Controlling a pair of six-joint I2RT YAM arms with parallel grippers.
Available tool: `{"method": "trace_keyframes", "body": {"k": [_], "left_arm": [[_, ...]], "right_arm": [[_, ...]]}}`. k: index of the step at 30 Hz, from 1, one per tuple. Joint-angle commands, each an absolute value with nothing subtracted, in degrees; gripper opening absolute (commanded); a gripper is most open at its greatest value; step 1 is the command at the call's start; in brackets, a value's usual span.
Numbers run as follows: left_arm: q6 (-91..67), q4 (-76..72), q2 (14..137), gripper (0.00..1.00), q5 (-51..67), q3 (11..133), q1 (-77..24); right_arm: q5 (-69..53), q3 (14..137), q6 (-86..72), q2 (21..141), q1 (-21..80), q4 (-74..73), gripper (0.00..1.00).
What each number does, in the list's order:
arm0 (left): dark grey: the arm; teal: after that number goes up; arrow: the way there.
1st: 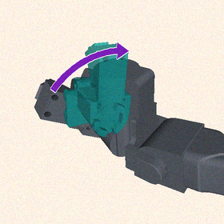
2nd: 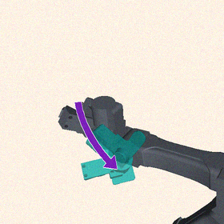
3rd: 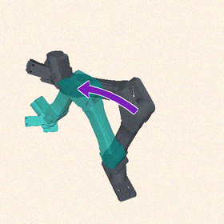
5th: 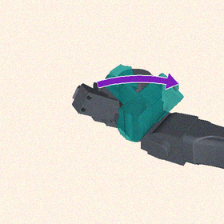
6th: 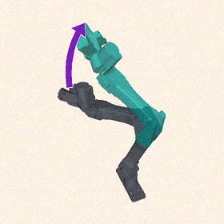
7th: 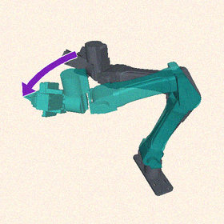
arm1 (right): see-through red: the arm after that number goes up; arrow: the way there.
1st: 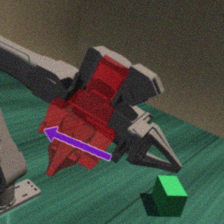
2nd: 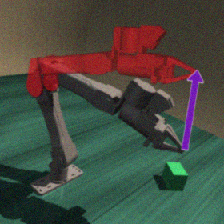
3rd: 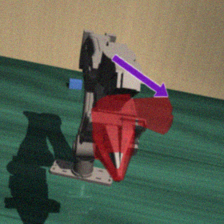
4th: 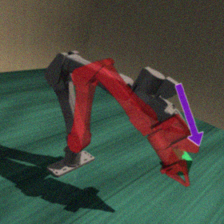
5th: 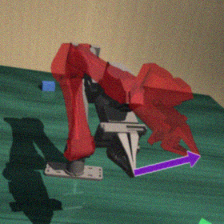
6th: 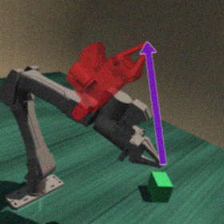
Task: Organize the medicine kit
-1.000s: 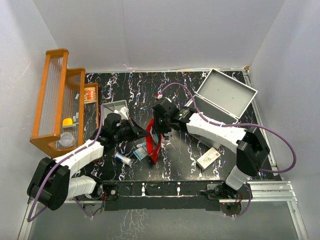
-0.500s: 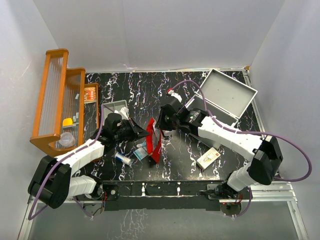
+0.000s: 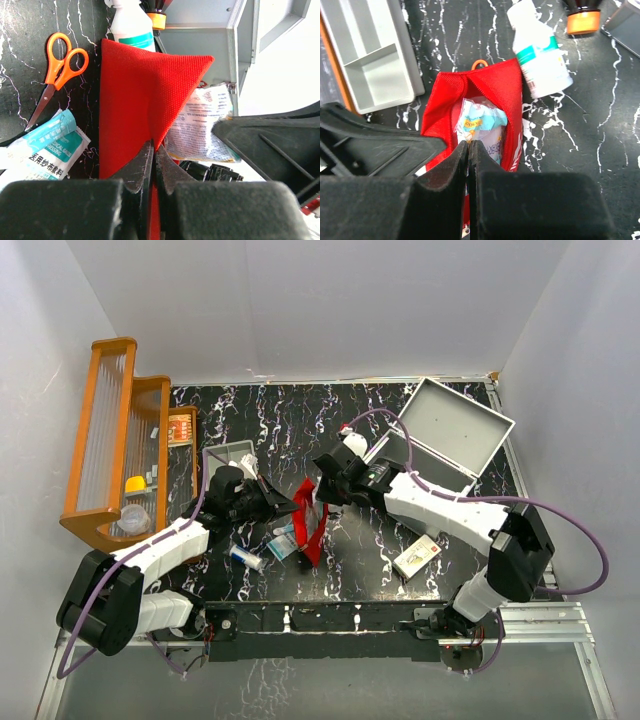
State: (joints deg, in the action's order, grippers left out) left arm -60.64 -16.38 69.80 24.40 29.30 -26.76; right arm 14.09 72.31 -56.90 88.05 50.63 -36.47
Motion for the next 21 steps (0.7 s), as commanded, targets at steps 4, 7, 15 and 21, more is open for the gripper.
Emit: {"method": "trace_keyframes", "body": {"k": [4, 7, 15, 21], "left_arm": [[-61.15, -17.9, 69.61, 0.0, 23.99, 30.6, -26.89], [-61.31, -18.21, 69.81, 0.0, 24.15, 30.43, -26.85], [-61.26, -18.6, 69.95, 0.0, 24.6, 30.49, -26.85], [-61.52, -19.37, 70.54, 0.0, 25.33, 30.4, -26.89]], "right_arm": [[17.99, 74.11, -57.02, 88.52, 51.23, -37.35, 0.0], [13.73, 72.07, -55.44, 88.85, 51.24, -33.49, 0.0], [4.38, 65.72, -54.43, 87.95, 51.18, -22.66, 0.0], [10.56, 64.92, -54.36, 88.25, 51.25, -22.42, 0.0]]}}
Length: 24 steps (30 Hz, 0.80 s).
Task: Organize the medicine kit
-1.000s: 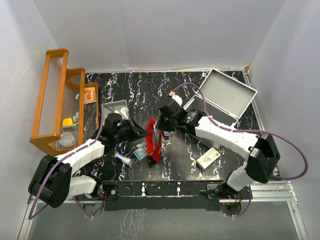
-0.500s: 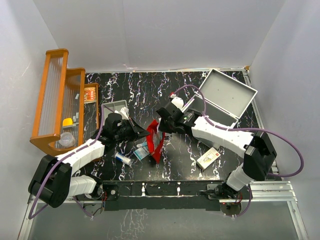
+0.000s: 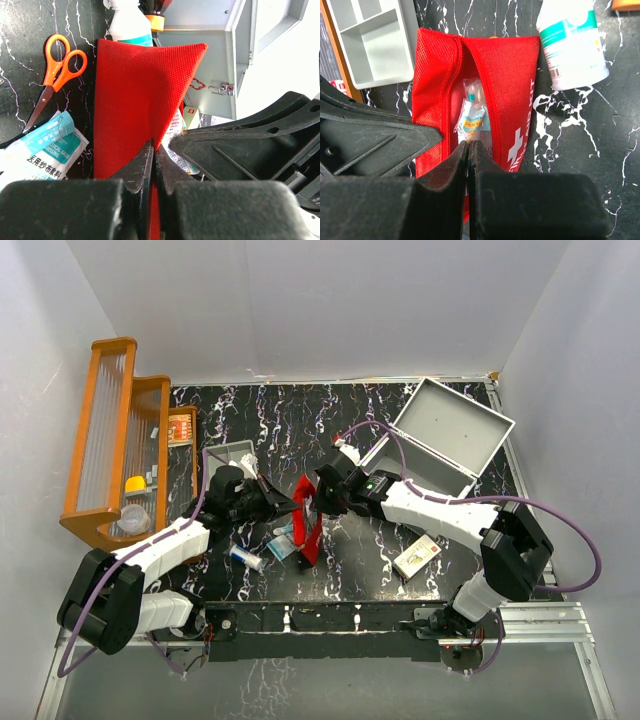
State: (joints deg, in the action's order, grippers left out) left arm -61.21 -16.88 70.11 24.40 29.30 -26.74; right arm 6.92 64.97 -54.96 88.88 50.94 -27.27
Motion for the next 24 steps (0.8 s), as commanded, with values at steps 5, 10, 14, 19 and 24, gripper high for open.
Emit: {"method": "trace_keyframes", "body": {"k": [5, 10, 14, 19, 24], "left_arm": [[-61.68, -19.49, 70.59, 0.0, 25.35, 30.73, -26.89], [-61.58, -19.25, 70.85, 0.0, 25.51, 30.84, -26.94], [-61.7, -19.48, 70.99, 0.0, 25.63, 30.85, -26.89], [-61.79, -19.68, 71.17, 0.0, 25.77, 31.02, -26.94], [-61.46, -19.51, 71.41, 0.0, 25.89, 31.3, -26.89]], "right_arm": [[15.26, 64.32, -50.08, 88.72, 51.35, -17.46, 0.0], [16.13, 63.14, -45.69, 89.51, 51.41, -13.26, 0.0], [15.66, 61.57, -45.61, 91.04, 51.43, -12.48, 0.0], [15.77, 59.24, -46.63, 92.33, 51.41, -11.37, 0.0], [16.58, 59.95, -46.83, 93.74, 51.37, -11.16, 0.0]]}}
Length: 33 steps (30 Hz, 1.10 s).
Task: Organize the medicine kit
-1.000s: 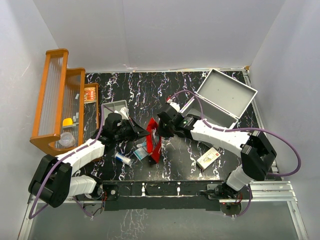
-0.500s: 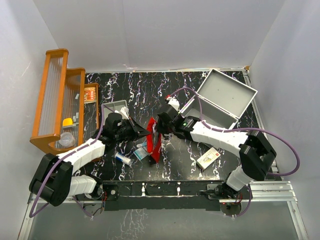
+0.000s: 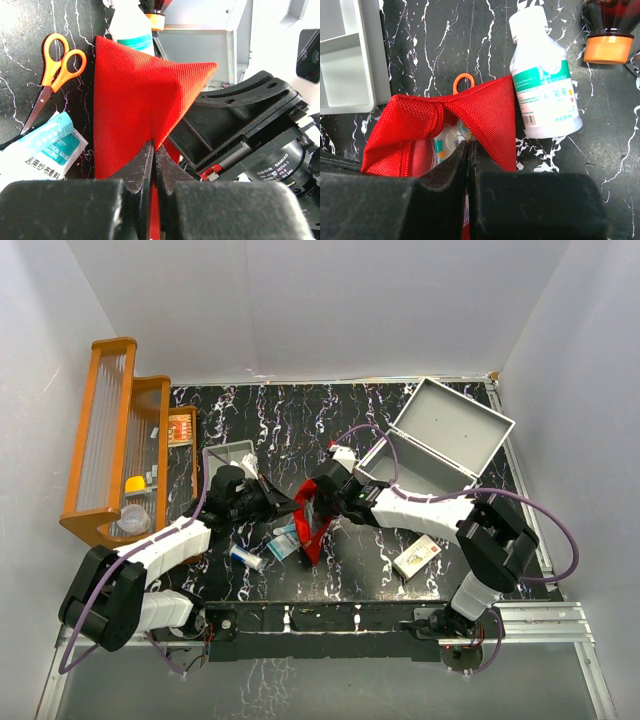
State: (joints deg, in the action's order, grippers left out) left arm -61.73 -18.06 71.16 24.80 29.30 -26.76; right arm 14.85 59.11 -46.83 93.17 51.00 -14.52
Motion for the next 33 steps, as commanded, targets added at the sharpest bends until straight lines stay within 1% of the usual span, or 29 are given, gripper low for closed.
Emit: {"method": "trace_keyframes", "body": {"k": [1, 3, 6, 10, 12, 16, 20, 23, 29, 33], "left_arm": [[-61.45, -19.47, 71.37, 0.0, 25.92, 31.37, -26.89], [-61.4, -19.23, 71.38, 0.0, 25.91, 31.61, -26.85], [-61.03, -18.67, 71.3, 0.0, 25.91, 31.95, -26.83], [-60.75, -18.3, 71.41, 0.0, 25.96, 32.27, -26.89], [-60.73, -18.21, 71.45, 0.0, 26.11, 32.5, -26.89], [-60.62, -18.36, 71.62, 0.0, 27.07, 33.1, -26.89], [-60.22, -18.15, 71.61, 0.0, 28.62, 34.45, -26.85], [-59.49, -16.95, 71.12, 0.0, 30.0, 36.42, -26.89], [-57.9, -9.69, 68.86, 0.0, 31.32, 42.13, -26.53], [-56.64, -3.33, 66.67, 0.0, 28.94, 46.48, -25.2]], "right_arm": [[16.67, 60.18, -46.83, 93.82, 51.37, -11.16, 0.02], [16.62, 60.79, -46.61, 93.59, 51.41, -11.56, 0.08], [16.38, 61.89, -46.7, 92.13, 51.41, -13.32, 0.19], [16.54, 62.91, -47.43, 87.89, 51.41, -17.44, 0.32], [16.08, 62.82, -47.51, 85.18, 51.39, -18.86, 0.37], [15.36, 61.49, -47.2, 79.65, 51.32, -19.57, 0.39], [18.03, 60.07, -47.5, 75.74, 51.33, -21.38, 0.39], [19.43, 58.88, -47.71, 73.93, 51.25, -22.28, 0.41], [18.83, 59.01, -48.43, 70.99, 51.16, -23.64, 0.42], [21.07, 58.36, -49.92, 67.87, 51.2, -22.97, 0.42]]}}
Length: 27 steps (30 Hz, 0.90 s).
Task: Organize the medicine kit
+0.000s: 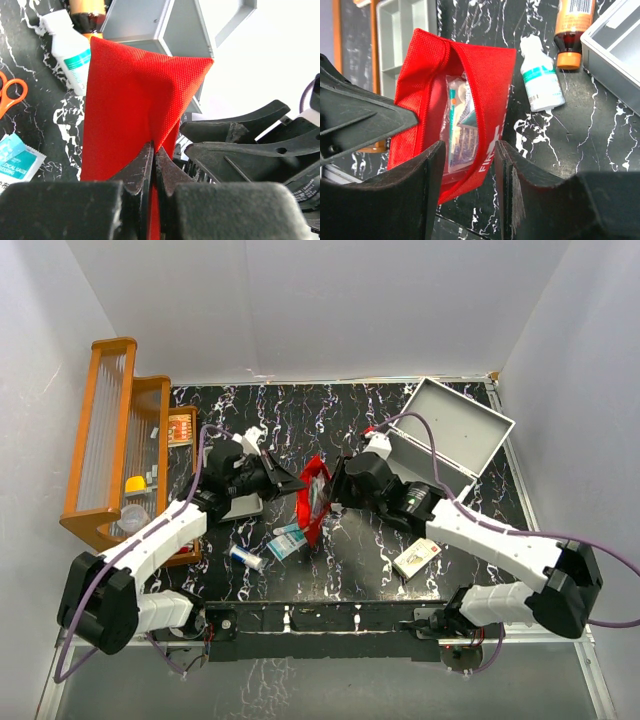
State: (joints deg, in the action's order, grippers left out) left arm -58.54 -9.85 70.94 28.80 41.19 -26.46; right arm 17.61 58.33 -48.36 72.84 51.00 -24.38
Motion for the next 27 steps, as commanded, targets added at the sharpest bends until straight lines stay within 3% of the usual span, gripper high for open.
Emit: {"method": "trace_keyframes", "body": {"k": [1, 8, 13, 18, 27], "left_arm": [[-56.08, -1.77, 66.18, 0.0, 27.93, 47.55, -24.69], [-46.98, 13.61, 63.74, 0.0, 16.71, 56.23, -22.07], [-41.21, 20.48, 61.4, 0.0, 11.64, 61.96, -20.38], [-38.43, 27.32, 60.67, 0.0, 5.74, 69.07, -19.87], [-40.17, 29.99, 58.68, 0.0, -1.78, 78.16, -19.25]], "right_arm": [[21.28, 57.77, -49.84, 67.01, 51.25, -22.13, 0.42], [16.68, 54.04, -49.33, 65.71, 51.14, -18.53, 0.46], [13.74, 51.74, -47.62, 70.2, 51.24, -18.35, 0.35], [7.38, 53.1, -44.78, 79.01, 51.51, -15.51, 0.44], [4.5, 61.19, -47.32, 93.16, 54.74, -12.47, 0.47]]}}
